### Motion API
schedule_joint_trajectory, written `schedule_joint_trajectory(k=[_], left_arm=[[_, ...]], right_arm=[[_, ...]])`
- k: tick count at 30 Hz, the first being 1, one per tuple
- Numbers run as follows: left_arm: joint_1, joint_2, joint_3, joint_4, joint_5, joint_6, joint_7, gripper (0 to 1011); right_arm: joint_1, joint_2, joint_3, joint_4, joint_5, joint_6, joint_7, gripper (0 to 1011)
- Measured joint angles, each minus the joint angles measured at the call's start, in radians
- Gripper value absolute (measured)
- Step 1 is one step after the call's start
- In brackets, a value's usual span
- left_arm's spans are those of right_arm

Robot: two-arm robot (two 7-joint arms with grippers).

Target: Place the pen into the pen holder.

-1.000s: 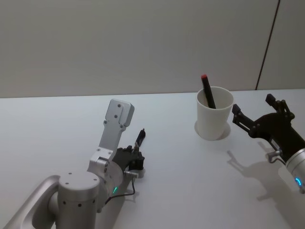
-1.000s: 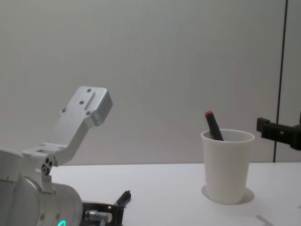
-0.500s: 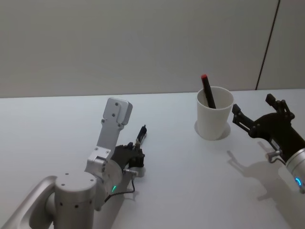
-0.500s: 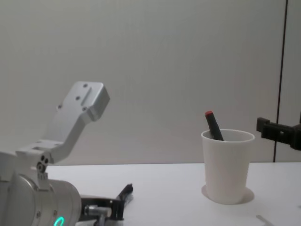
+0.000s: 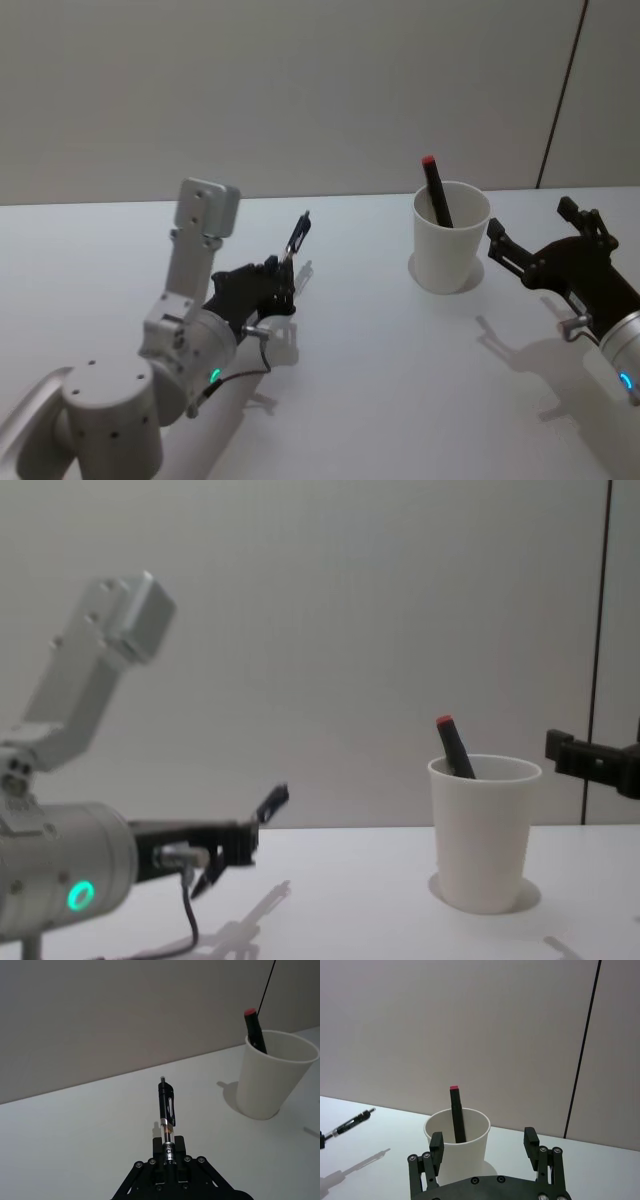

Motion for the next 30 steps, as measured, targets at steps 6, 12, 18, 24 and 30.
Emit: schedule_joint_trajectory(k=[6, 12, 18, 24, 30], left_arm=[[0.015, 0.031, -0.027, -0.012, -0.055, -0.101, -0.068, 130], [0.031, 0.062, -0.052, -0.019, -0.111, -0.193, -0.144, 130], [0.042, 0.086, -0.07, -0.021, -0.16, -0.267, -0.237, 130], [0.044, 0.102, -0.079, -0.021, -0.193, -0.315, -0.335, 130], [0.042, 0.11, -0.081, -0.019, -0.203, -0.335, -0.427, 130]], right_arm=[[0.0, 0.0, 0.0, 0.0, 0.0, 0.0, 0.0, 1001], [0.0, 0.0, 0.0, 0.0, 0.0, 0.0, 0.0, 1001], [0.0, 0.0, 0.0, 0.0, 0.0, 0.0, 0.0, 1002], [0.0, 0.0, 0.0, 0.0, 0.0, 0.0, 0.0, 1001], [0.0, 0.0, 0.0, 0.0, 0.0, 0.0, 0.0, 1001]])
